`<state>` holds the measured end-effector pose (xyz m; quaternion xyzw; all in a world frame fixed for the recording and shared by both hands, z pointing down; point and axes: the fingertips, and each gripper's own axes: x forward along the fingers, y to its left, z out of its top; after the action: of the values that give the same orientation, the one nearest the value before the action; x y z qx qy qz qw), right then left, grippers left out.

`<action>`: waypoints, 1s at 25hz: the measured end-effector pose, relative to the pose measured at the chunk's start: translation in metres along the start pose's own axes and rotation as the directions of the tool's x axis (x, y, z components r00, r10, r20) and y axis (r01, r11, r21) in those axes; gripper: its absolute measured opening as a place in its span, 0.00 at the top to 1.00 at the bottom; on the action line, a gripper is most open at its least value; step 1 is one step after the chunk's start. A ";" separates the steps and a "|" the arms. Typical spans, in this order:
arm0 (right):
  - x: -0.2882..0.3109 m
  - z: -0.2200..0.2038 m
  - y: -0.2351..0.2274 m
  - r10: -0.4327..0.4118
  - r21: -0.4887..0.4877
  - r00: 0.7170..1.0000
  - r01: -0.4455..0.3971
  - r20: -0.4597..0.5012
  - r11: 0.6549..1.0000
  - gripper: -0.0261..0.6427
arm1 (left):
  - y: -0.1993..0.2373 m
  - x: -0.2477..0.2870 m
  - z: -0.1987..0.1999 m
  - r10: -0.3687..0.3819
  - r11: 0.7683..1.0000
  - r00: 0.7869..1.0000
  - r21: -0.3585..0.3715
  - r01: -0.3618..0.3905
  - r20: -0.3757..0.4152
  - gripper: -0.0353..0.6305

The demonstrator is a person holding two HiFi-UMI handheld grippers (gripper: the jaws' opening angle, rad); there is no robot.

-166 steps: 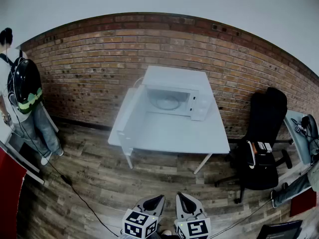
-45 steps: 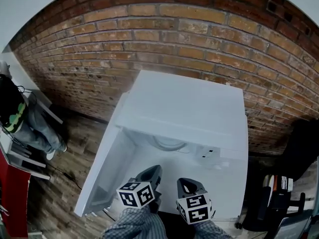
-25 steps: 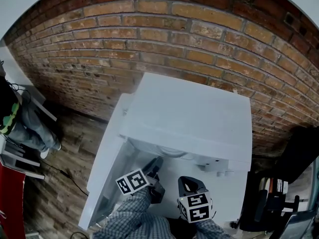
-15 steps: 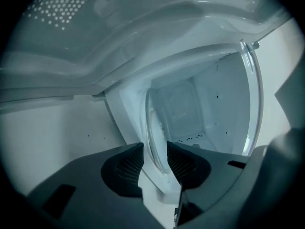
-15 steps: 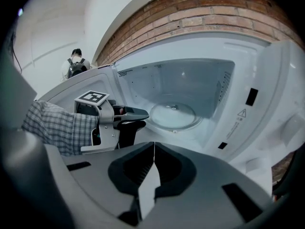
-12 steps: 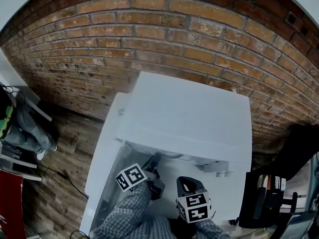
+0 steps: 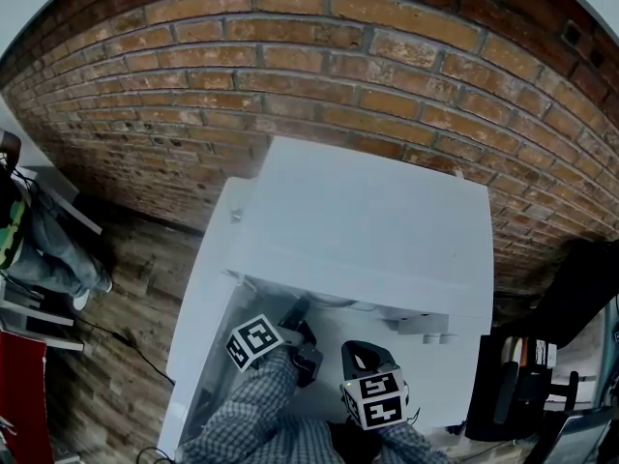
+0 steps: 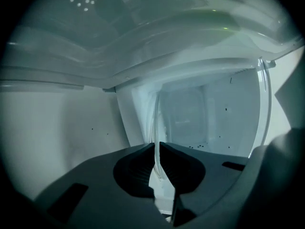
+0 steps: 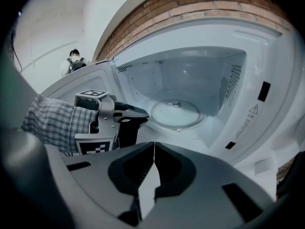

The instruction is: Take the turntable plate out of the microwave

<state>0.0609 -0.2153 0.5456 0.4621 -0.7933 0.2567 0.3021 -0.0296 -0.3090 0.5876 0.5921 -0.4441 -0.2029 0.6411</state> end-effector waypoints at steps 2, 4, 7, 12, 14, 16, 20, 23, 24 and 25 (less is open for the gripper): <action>0.004 0.000 0.001 0.019 0.039 1.000 -0.019 0.008 0.999 0.93 | -0.001 0.000 0.001 -0.006 1.000 1.000 -0.020 0.006 0.005 0.89; 0.008 0.004 0.003 0.067 0.144 0.996 -0.075 0.057 0.987 0.93 | -0.001 0.000 0.001 -0.007 0.999 1.000 -0.033 0.007 0.005 0.89; 0.017 0.012 0.004 0.159 0.386 0.971 -0.218 0.179 0.896 0.93 | -0.002 -0.001 0.000 -0.013 0.999 1.000 -0.045 0.014 0.006 0.90; 0.033 0.017 -0.007 0.201 0.687 0.919 -0.388 0.339 0.614 0.93 | -0.009 -0.002 0.000 -0.038 0.997 0.999 -0.060 0.038 0.006 0.90; 0.039 0.021 -0.011 0.197 0.752 0.888 -0.458 0.417 0.474 0.93 | -0.012 -0.003 -0.001 -0.045 0.997 0.999 -0.065 0.046 0.004 0.90; 0.043 0.027 -0.017 0.176 0.765 0.850 -0.525 0.497 0.373 0.93 | -0.015 -0.003 -0.002 -0.051 0.997 0.999 -0.062 0.051 -0.003 0.90; 0.048 0.033 -0.029 0.122 0.762 0.814 -0.577 0.569 0.293 0.92 | -0.016 -0.003 -0.003 -0.063 0.997 0.998 -0.046 0.063 -0.013 0.90; 0.056 0.040 -0.036 0.126 0.749 0.794 -0.605 0.595 0.271 0.80 | -0.023 -0.001 -0.003 -0.096 0.995 0.995 -0.042 0.095 -0.020 0.89; 0.059 0.042 -0.038 0.125 0.750 0.792 -0.608 0.598 0.259 0.80 | -0.025 0.000 -0.004 -0.107 0.993 0.994 -0.043 0.106 -0.024 0.89; 0.060 0.043 -0.039 0.120 0.752 0.789 -0.612 0.603 0.245 0.80 | -0.027 0.000 -0.004 -0.115 0.993 0.993 -0.044 0.114 -0.027 0.90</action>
<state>0.0619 -0.2967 0.5648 0.3857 -0.6338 0.6152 -0.2667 -0.0186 -0.3127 0.5626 0.6059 -0.3954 -0.2398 0.6474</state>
